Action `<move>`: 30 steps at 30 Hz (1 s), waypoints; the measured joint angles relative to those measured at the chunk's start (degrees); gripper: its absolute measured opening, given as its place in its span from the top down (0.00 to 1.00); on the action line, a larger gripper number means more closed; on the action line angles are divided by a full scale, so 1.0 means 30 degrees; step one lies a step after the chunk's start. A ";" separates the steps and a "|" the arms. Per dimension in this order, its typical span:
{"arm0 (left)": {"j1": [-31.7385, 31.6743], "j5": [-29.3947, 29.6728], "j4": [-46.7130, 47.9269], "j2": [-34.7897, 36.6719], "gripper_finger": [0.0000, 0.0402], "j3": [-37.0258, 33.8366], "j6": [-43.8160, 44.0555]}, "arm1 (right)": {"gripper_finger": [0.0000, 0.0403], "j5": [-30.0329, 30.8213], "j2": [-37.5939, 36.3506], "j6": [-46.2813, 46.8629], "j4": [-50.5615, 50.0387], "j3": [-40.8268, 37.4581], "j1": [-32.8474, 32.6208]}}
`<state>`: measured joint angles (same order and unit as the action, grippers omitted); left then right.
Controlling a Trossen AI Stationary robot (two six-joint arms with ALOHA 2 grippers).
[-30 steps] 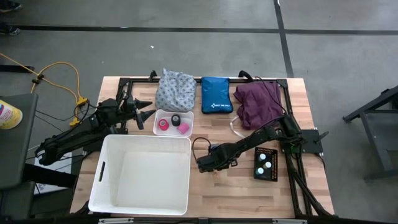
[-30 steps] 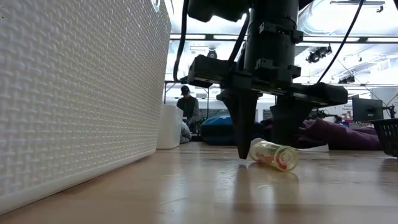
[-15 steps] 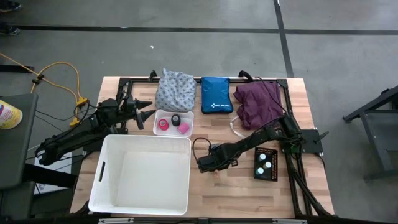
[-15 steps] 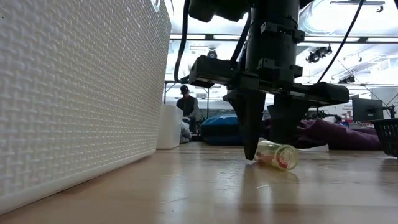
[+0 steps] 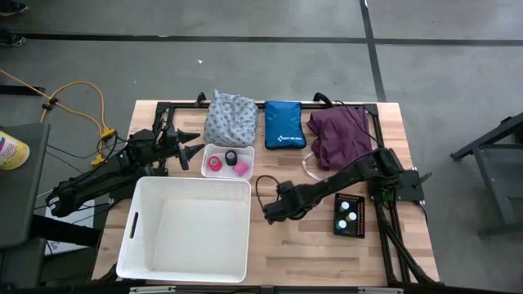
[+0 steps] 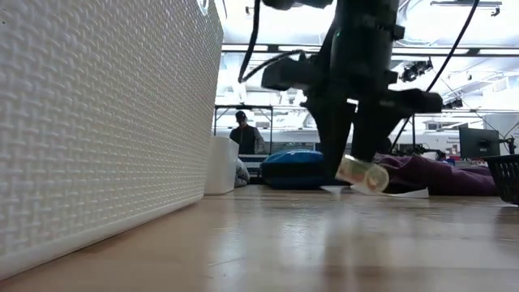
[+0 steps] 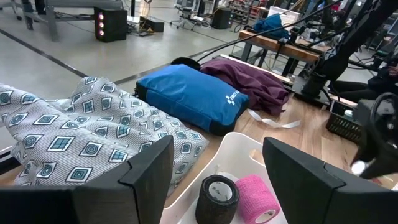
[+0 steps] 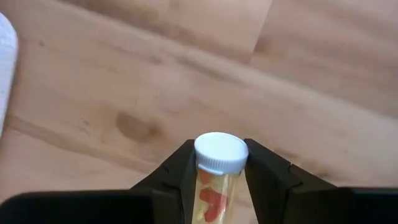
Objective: Pick & place medical supplies in basket/bin
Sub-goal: Put the yellow pill bottle into the black bin
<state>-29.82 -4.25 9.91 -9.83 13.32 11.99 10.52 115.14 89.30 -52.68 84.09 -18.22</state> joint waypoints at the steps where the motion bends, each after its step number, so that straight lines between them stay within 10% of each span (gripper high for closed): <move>1: -0.0002 0.0000 -0.0007 0.0002 0.40 0.0000 0.0000 | 0.73 0.0486 -0.0214 -0.0197 -0.0297 -0.0007 -0.0061; 30: 0.0000 0.0000 -0.0022 -0.0005 0.40 0.0000 0.0000 | 0.73 1.1556 -0.5752 -0.0832 -0.7235 0.0007 -0.5166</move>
<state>-29.82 -4.25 9.85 -9.85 13.32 11.99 45.18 97.89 86.80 -74.39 84.12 -33.72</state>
